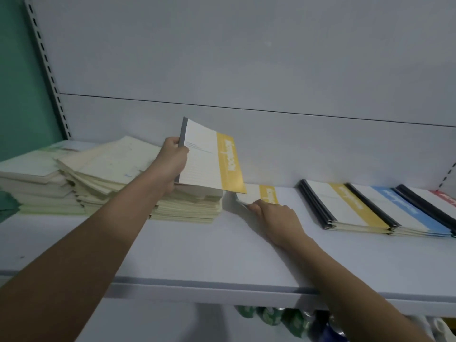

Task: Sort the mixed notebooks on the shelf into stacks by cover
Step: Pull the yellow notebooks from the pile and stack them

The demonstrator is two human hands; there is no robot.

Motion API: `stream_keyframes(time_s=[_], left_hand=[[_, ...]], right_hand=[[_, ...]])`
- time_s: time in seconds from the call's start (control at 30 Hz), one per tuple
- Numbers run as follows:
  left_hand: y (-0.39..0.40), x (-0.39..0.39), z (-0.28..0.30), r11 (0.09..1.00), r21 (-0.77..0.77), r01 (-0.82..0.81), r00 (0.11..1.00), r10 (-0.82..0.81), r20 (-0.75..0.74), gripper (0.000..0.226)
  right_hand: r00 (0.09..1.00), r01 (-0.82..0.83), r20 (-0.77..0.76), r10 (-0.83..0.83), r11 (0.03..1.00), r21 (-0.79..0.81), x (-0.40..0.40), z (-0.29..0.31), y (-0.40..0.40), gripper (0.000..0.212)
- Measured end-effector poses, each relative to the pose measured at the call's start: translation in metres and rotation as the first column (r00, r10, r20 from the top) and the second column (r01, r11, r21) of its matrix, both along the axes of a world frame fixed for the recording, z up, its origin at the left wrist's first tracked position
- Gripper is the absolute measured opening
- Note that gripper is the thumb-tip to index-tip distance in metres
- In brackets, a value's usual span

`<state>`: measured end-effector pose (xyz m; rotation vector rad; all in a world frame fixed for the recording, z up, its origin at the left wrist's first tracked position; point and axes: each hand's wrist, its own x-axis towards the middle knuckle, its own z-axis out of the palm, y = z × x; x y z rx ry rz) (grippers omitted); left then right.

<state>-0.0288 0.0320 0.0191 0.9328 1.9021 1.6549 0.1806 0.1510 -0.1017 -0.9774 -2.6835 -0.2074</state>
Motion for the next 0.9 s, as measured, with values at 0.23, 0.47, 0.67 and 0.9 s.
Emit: stream_keyframes(time_s=[0.23, 0.47, 0.67, 0.9], left_hand=[[0.006, 0.026, -0.001, 1.0, -0.024, 0.007, 1.0, -0.007, 0.004, 0.034], [0.038, 0.066, -0.021, 0.997, -0.056, 0.061, 0.997, -0.058, 0.049, 0.032], [0.051, 0.091, -0.04, 0.983, -0.038, 0.177, 0.941, -0.158, 0.299, 0.045], [0.049, 0.095, -0.054, 0.973, 0.145, 0.178, 0.916, -0.218, 0.338, 0.037]], right_hand=[[0.5, 0.086, -0.811, -0.303, 0.949, -0.302, 0.014, 0.029, 0.025, 0.031], [0.6, -0.074, -0.799, 0.027, 0.997, -0.022, 0.021, 0.048, -0.005, 0.01], [0.734, -0.315, -0.445, 0.513, 0.837, 0.447, 0.033, 0.017, -0.018, 0.023], [0.603, -0.164, -0.795, -0.057, 0.967, -0.193, 0.053, 0.029, -0.028, 0.038]])
